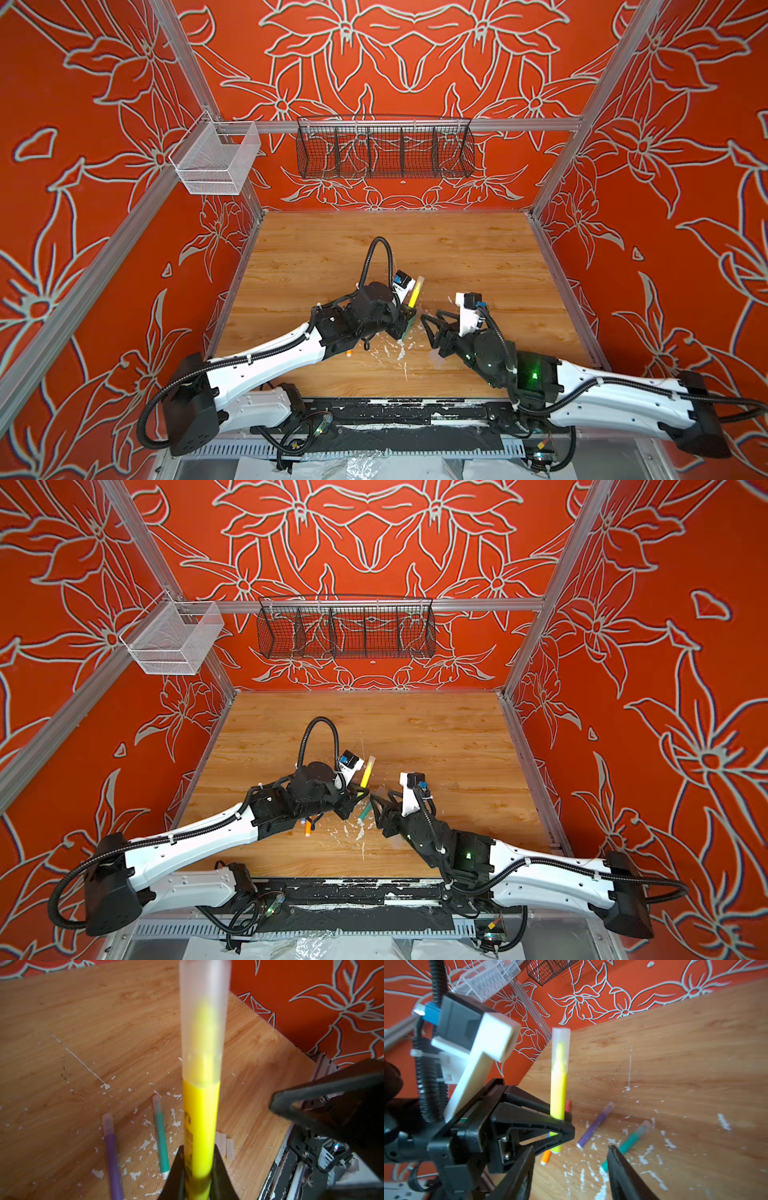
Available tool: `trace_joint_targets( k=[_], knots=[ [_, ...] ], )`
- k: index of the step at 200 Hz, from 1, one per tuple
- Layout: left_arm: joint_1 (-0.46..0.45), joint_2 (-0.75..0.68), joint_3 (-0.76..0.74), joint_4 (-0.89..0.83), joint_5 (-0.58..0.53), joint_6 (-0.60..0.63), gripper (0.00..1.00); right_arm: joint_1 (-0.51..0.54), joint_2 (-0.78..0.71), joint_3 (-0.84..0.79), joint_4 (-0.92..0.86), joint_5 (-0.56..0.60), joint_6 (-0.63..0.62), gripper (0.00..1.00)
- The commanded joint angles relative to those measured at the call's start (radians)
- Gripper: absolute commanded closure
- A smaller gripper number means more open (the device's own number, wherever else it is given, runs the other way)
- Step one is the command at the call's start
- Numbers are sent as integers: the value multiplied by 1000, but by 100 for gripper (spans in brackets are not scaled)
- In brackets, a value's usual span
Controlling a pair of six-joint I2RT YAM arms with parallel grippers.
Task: Insert the pens into the pen caps
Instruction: 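Open the right gripper off the cap while the left lowers the highlighter, then lay the capped yellow highlighter on the table with the left gripper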
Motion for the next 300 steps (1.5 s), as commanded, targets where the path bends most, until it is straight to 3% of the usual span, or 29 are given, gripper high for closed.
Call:
trace_joint_targets(
  k=[1, 50, 100, 184, 224, 264, 280, 300],
  knots=[
    [-1, 54, -29, 1, -53, -68, 100, -8, -44, 37, -148, 87, -29, 36],
    [-1, 234, 7, -68, -91, -109, 100, -88, -193, -4, -299, 199, -62, 24],
    [-1, 387, 96, -176, -165, -136, 100, -323, -309, -47, -420, 137, -96, 19],
    [-1, 507, 162, -227, -158, -144, 100, -579, -176, -60, -358, 101, -210, 15],
    [-1, 531, 187, -268, -224, -136, 100, -736, -100, -81, -307, 59, -245, 15],
    [-1, 529, 238, -281, -171, -96, 100, -796, -75, -131, -223, 42, -238, 16],
    [-1, 543, 265, -281, -158, -86, 94, -805, -57, -132, -207, 36, -240, 16],
    [-1, 564, 301, -298, -156, -78, 94, -810, -35, -125, -205, 16, -241, 17]
  ],
)
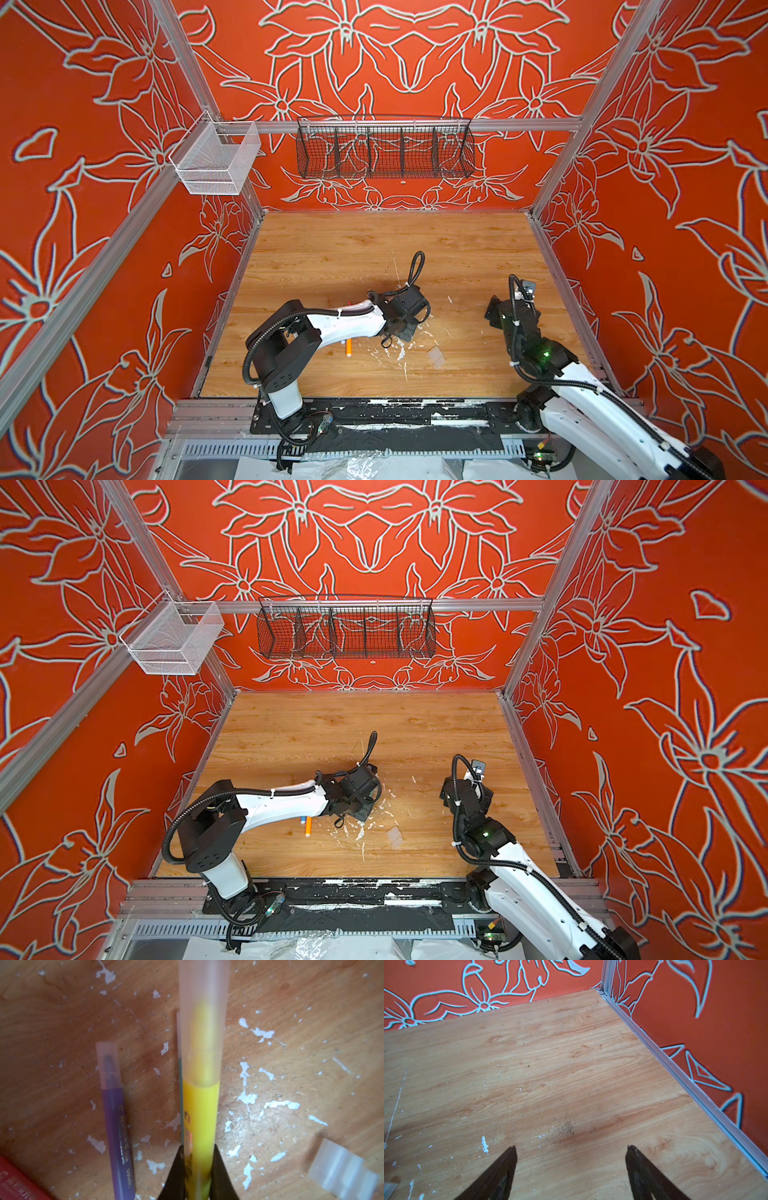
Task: Insert the pens into the pen caps
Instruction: 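Lay the capped yellow highlighter on the table with the left gripper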
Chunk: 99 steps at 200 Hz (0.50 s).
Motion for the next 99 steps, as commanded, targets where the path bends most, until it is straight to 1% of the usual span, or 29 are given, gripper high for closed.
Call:
trace_joint_targets(
  k=[1, 45, 71, 99],
  knots=[
    [0, 34, 44, -29, 14, 22, 94, -11, 19, -1, 39, -28, -10, 17],
    [-3, 48, 75, -33, 96, 27, 92, -15, 24, -3, 47, -35, -11, 17],
    [-8, 87, 95, -49, 104, 29, 92, -15, 19, -6, 45, -42, -11, 17],
    [-15, 123, 123, -88, 112, 30, 88, -17, 5, -15, 49, -45, -13, 17]
  ],
)
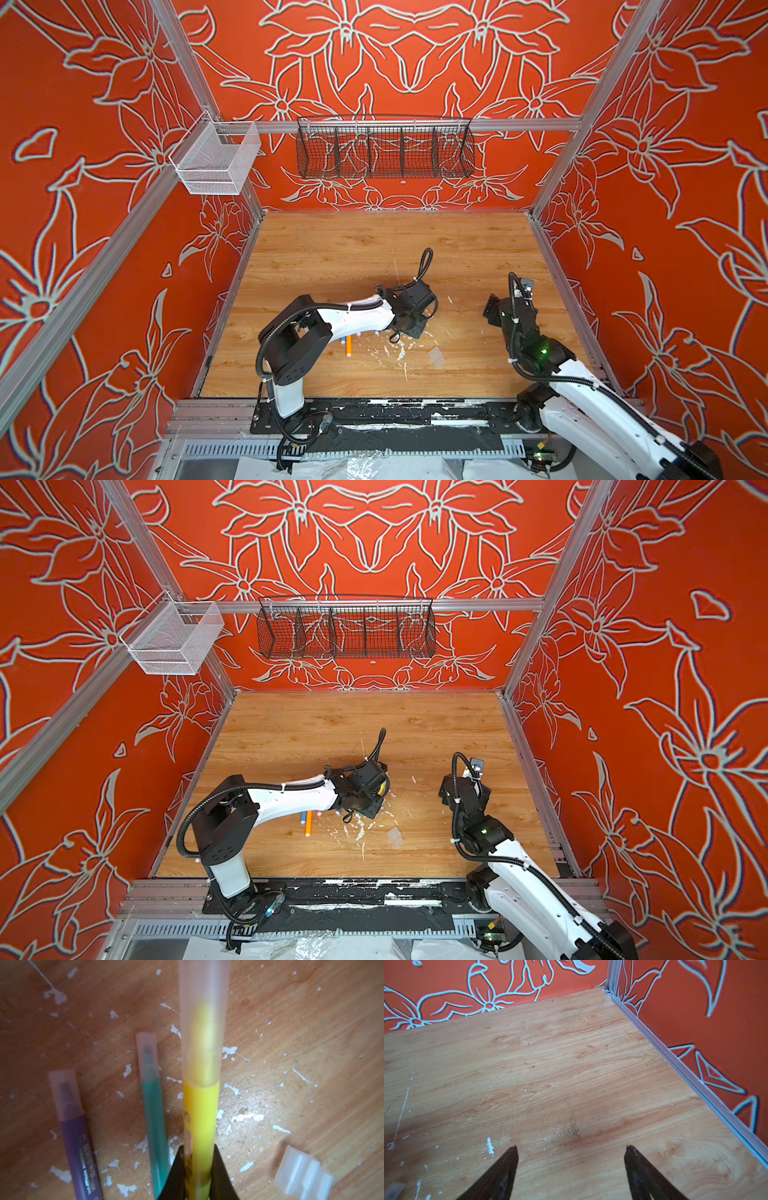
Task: Insert the pens into the pen caps
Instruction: 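Lay the capped yellow highlighter on the table with the left gripper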
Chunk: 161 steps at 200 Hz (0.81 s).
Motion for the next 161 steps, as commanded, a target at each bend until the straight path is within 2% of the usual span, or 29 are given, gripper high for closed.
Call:
trace_joint_targets(
  k=[1, 52, 106, 135, 161],
  knots=[
    [-11, 34, 31, -61, 20, 14, 88, -6, -15, -15, 16, -10, -4, 17],
    [-11, 56, 57, -96, 3, 18, 85, -7, -14, -13, 11, -17, -2, 18],
    [-10, -37, 44, -97, -31, 32, 59, -8, -6, -10, 12, -21, -3, 18],
    [-8, -134, 65, -143, -97, -12, 59, -10, -25, -18, 13, -23, -5, 17],
    [18, -241, 121, -232, -126, -111, 58, -9, -39, -24, 14, -32, -8, 17]
  ],
)
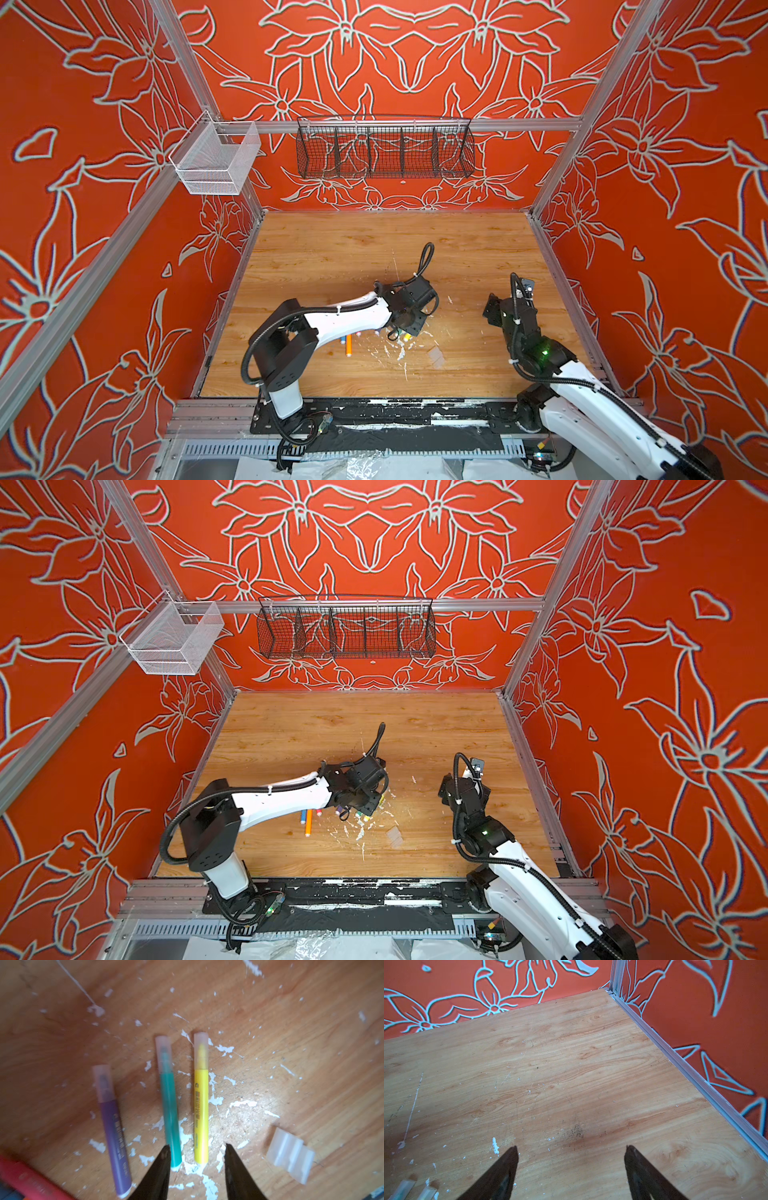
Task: Insert the pens into the pen caps
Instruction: 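Lay the capped yellow highlighter on the table with the left gripper, then grasp the pink marker on the table with the left gripper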
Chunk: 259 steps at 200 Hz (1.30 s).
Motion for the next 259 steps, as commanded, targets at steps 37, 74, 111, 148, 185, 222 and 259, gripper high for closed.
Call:
trace_joint_targets(
  k=[37, 74, 111, 148, 185, 222, 259],
  knots=[
    [71, -202, 170, -283, -62, -303, 52, -4, -29, -22, 8, -24, -9, 18],
    [126, -240, 166, -314, -20, -346, 50, -5, 15, -10, 26, -1, -3, 18],
    [224, -236, 119, -304, 63, -329, 53, -6, 107, 31, 31, 22, 5, 20],
    [314, -276, 13, -196, 149, -330, 54, -6, 199, 79, 14, 21, 9, 21],
    [351, -293, -31, -181, 136, -332, 54, -6, 206, 84, 13, 21, 10, 22],
    [355, -300, -42, -256, 27, -357, 58, -5, 204, 82, 16, 22, 10, 22],
    [381, -323, -183, -191, -6, -351, 57, -6, 228, 95, 11, 22, 12, 22]
  ],
)
